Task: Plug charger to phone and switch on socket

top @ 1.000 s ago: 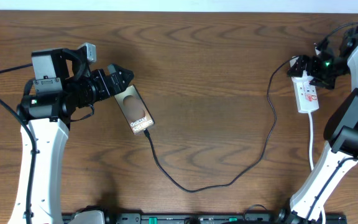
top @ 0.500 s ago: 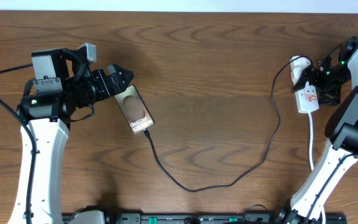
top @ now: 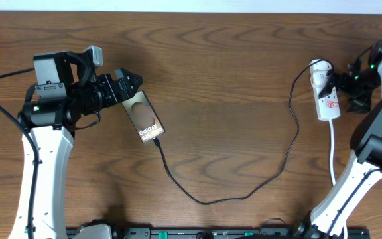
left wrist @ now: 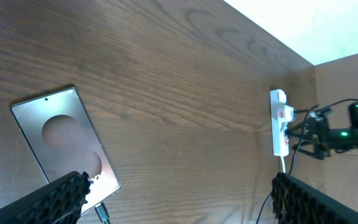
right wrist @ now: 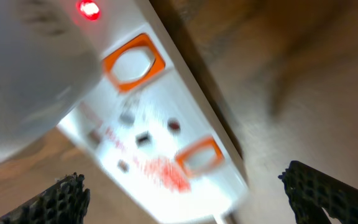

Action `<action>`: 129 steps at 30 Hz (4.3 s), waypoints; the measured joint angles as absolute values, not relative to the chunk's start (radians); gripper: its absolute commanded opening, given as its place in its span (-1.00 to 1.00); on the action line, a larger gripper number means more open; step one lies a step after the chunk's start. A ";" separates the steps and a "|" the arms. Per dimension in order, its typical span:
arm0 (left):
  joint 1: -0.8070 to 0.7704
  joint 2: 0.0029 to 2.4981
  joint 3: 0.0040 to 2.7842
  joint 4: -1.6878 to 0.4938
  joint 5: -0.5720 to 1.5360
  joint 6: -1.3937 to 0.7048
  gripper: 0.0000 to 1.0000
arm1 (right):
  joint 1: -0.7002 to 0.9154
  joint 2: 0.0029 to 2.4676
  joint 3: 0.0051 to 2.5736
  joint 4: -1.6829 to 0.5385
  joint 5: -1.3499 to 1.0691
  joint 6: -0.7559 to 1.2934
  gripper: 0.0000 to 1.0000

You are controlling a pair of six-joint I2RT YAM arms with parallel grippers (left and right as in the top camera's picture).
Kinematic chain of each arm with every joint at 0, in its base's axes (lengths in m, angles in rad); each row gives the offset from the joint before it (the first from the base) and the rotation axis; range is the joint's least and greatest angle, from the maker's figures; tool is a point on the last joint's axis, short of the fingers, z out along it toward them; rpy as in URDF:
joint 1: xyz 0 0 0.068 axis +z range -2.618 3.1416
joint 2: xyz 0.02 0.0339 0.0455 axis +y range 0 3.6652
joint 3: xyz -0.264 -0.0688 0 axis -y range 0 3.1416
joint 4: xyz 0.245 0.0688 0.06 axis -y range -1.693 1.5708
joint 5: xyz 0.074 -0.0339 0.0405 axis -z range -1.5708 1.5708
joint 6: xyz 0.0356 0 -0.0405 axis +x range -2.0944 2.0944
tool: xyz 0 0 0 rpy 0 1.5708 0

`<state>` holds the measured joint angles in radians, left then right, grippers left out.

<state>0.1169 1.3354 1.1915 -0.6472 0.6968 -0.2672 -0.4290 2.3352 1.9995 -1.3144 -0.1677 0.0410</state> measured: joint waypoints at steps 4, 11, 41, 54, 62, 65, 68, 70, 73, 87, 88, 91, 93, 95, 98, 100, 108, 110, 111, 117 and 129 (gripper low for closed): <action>0.117 1.335 1.192 -0.647 0.696 -0.267 0.91 | -0.429 2.223 1.999 -1.335 -0.130 0.041 0.99; 0.117 1.335 1.192 -0.647 0.697 -0.268 0.91 | -0.429 2.032 1.999 -1.400 -0.073 0.043 0.99; 0.117 1.335 1.192 -0.650 0.696 -0.268 0.91 | -0.429 1.768 1.999 -1.457 -0.101 0.061 0.99; 0.082 1.153 1.185 -0.715 0.516 -0.265 0.91 | -0.429 1.768 1.999 -1.457 -0.103 0.061 0.99; -0.028 0.772 0.918 -0.522 0.186 -0.265 0.91 | -0.429 1.768 1.999 -1.458 -0.105 0.061 0.99; -0.028 0.637 0.760 -0.326 0.143 -0.265 0.91 | -0.429 1.768 1.999 -1.458 -0.105 0.061 0.99; -0.028 0.506 0.596 -0.097 0.120 -0.265 0.91 | -0.429 1.768 1.999 -1.458 -0.106 0.061 0.98; -0.028 0.412 0.472 0.064 0.108 -0.265 0.91 | -0.429 1.768 1.999 -1.459 -0.106 0.061 0.99; -0.027 0.303 0.326 0.213 0.100 -0.265 0.91 | -0.429 1.768 1.999 -1.458 -0.107 0.061 0.99; 0.028 0.020 0.006 0.210 0.098 -0.265 0.91 | -0.429 1.768 1.999 -1.458 -0.108 0.061 0.99; 0.033 0.016 0.006 0.192 0.098 -0.265 0.91 | -0.429 1.768 1.999 -1.458 -0.108 0.061 0.99; 0.051 0.010 0.006 0.093 0.097 -0.265 0.91 | -0.429 1.768 1.999 -1.458 -0.108 0.061 0.99; 0.060 0.010 0.006 0.001 0.093 -0.265 0.91 | -0.429 1.768 1.999 -1.458 -0.109 0.061 0.99; 0.067 0.010 0.014 -0.022 0.065 -0.265 0.91 | -0.429 1.768 1.999 -1.458 -0.109 0.061 0.99; 0.070 0.010 0.016 -0.026 0.054 -0.255 0.91 | -0.429 1.768 1.999 -1.458 -0.109 0.061 0.98; 0.070 0.010 0.016 -0.026 0.053 -0.239 0.91 | -0.429 1.768 1.999 -1.458 -0.109 0.061 0.98; 0.070 0.010 0.016 -0.026 0.053 -0.222 0.91 | -0.429 1.768 1.999 -1.458 -0.109 0.061 0.99; 0.070 0.010 0.016 -0.026 0.053 -0.219 0.91 | -0.429 1.768 1.999 -1.458 -0.109 0.061 0.98; 0.070 0.010 0.016 -0.026 0.053 -0.216 0.91 | -0.429 1.768 1.999 -1.458 -0.109 0.061 0.99; 0.070 0.010 0.016 -0.026 0.053 -0.212 0.91 | -0.429 1.768 1.999 -1.458 -0.109 0.061 0.99; 0.070 0.010 0.016 -0.026 0.053 -0.212 0.91 | -0.429 1.768 1.999 -1.458 -0.108 0.061 0.98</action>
